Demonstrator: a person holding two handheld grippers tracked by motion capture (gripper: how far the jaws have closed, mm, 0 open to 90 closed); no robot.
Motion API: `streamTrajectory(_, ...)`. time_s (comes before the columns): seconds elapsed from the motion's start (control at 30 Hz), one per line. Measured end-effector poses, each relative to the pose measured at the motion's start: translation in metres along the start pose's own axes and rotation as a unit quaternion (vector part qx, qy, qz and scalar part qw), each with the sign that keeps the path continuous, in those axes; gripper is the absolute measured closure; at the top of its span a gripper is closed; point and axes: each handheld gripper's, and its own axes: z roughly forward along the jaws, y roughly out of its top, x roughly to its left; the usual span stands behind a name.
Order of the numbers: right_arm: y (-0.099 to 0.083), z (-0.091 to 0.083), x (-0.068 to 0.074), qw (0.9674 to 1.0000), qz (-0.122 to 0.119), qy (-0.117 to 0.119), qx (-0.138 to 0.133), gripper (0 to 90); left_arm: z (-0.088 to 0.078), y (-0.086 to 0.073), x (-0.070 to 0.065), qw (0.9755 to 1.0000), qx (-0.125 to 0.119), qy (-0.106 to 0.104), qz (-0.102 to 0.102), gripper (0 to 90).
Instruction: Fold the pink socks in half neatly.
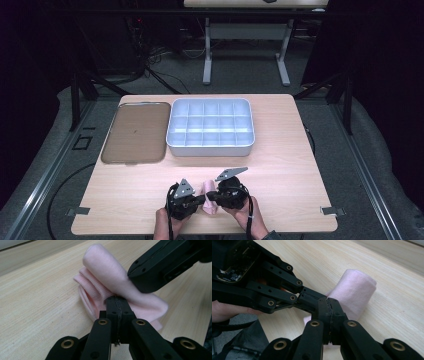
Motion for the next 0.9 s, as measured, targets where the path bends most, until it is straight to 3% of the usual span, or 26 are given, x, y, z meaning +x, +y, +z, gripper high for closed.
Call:
streamTrajectory(0.33, -0.004, 0.005, -0.005, 1.0, -0.005, 0.004, 0.006, 90.0, -0.004, -0.001, 0.001, 0.9999, -0.006, -0.006, -0.01, 86.3)
streamTrajectory(0.57, -0.007, 0.012, -0.005, 0.9999, -0.009, 0.003, 0.013, 90.0, -0.019, -0.005, 0.009, 0.999, -0.025, 0.015, -0.034, 88.3)
streamTrajectory(0.73, -0.007, 0.015, -0.003, 0.9997, -0.017, -0.003, 0.016, 90.0, -0.025, 0.003, 0.014, 0.999, -0.029, 0.021, -0.028, 88.6)
streamTrajectory(0.9, -0.008, 0.019, 0.0, 0.9995, -0.022, -0.011, 0.019, 90.0, -0.022, 0.028, 0.014, 0.9995, -0.031, 0.009, 0.001, 88.5)
